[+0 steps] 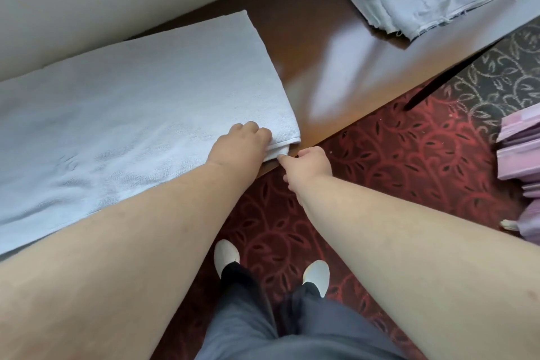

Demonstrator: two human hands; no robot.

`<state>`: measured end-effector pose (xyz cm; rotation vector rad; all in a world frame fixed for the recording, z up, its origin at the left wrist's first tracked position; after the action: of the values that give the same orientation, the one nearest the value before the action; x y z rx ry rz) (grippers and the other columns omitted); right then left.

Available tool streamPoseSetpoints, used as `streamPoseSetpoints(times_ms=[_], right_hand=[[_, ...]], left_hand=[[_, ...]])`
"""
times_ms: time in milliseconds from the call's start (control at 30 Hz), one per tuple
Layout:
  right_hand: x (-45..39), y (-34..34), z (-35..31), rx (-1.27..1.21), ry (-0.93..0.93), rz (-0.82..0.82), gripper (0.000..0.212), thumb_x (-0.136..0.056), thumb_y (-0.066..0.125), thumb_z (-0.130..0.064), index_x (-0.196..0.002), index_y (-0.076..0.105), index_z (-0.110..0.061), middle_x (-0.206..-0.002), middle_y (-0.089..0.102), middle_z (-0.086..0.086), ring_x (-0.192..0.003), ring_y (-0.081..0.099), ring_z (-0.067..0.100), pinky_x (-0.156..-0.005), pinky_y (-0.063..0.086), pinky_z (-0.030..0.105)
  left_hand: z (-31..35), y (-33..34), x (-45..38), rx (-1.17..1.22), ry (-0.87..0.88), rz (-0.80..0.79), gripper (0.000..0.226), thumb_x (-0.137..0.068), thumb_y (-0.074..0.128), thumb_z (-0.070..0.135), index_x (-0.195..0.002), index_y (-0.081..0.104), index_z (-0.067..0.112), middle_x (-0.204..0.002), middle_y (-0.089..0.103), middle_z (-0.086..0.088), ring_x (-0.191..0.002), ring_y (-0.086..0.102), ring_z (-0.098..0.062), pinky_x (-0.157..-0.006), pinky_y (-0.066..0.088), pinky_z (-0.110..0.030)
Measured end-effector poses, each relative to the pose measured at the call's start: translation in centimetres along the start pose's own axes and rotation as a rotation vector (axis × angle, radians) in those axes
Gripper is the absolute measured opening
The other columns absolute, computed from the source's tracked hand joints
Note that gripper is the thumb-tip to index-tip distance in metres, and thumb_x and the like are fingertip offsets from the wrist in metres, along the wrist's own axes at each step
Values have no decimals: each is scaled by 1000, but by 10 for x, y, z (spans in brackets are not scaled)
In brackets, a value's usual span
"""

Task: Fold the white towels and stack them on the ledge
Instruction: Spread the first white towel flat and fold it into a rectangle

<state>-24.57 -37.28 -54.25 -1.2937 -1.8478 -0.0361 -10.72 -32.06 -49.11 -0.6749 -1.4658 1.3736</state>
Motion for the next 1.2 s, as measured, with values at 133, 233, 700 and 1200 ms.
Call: streamPoseSetpoints(times_ms=[133,233,700,1200], right_hand=[[0,7,-14,53,-52,-50,28,-74,70,-47,-66,55,-25,-77,71,7,-76,72,28,-75,61,49],[-1,10,-22,140,-31,-66,15,-79,61,-31,-69,64,-19,-80,72,12,-80,72,33,-77,60,49],[-16,13,-44,-583,103,-304,27,-95,60,-2,-122,64,-5,-112,72,16,-98,72,26,-84,60,37],[-38,-15,-37,-439,156,-141,18,-98,59,-16,-111,68,-9,-99,75,11,-85,74,24,-65,61,34]], left_hand=[[-4,-4,-2,61,16,19,44,-84,50,2,-124,47,21,-114,47,-3,-103,46,-25,-74,47,-37],[-16,-10,-4,186,-56,34,48,-87,44,2,-130,45,22,-119,45,-5,-104,47,-27,-76,47,-41],[-23,-13,6,322,-73,130,37,-89,45,13,-124,47,24,-111,46,-2,-96,47,-24,-70,38,-35],[-14,3,1,165,78,2,31,-94,38,17,-123,48,24,-114,48,-2,-100,42,-24,-83,40,-35]])
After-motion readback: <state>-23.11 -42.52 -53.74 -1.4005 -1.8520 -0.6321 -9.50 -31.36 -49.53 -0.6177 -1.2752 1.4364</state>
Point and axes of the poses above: each hand's wrist, its own x-axis away from the middle knuckle, its own y-axis out of the palm, z = x × y, the point moved 6 cm from there along -x, towards the middle knuckle
